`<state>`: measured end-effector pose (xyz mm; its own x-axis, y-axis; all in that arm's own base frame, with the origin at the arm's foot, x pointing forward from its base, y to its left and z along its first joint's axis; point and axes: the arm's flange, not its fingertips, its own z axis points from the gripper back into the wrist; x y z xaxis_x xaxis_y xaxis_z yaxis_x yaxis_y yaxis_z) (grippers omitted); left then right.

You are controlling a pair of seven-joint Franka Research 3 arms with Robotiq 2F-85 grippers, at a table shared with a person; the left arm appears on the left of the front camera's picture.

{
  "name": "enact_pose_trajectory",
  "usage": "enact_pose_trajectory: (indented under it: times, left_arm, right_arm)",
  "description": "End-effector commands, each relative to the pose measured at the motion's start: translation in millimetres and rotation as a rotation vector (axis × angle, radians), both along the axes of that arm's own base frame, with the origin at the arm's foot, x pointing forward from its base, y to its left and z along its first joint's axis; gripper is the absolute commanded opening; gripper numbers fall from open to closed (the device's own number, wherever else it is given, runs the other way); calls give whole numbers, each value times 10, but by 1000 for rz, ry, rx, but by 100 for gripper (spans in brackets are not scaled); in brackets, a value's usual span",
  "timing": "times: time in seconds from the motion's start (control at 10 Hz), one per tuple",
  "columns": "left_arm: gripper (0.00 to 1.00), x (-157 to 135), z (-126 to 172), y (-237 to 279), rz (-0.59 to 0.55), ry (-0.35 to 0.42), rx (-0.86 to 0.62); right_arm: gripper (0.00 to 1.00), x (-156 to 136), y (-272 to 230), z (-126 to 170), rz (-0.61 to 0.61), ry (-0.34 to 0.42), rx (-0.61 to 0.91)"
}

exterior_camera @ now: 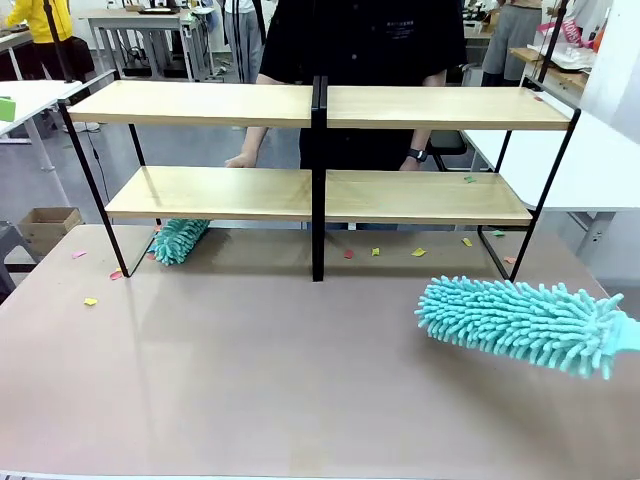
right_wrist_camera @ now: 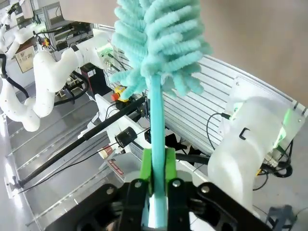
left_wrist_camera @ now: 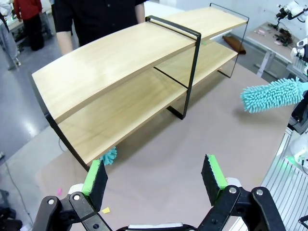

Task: Clean the shelves.
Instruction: Clean another randomly selected level of the Shelf with the Duster.

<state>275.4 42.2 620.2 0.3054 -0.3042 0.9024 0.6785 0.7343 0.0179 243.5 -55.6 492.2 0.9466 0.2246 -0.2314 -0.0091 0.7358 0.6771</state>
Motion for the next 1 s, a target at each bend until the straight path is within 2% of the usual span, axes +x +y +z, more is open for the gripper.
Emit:
enact_pose_trajectory:
  times: [0.0, 0.9]
  left_arm:
    - [100, -4, -8, -11, 9, 5, 6]
    - [100, -4, -8, -11, 9, 5, 6]
  right_arm:
    - [12, 38, -19, 32, 18, -29, 12]
    - [12, 227, 144, -64, 76, 3, 11]
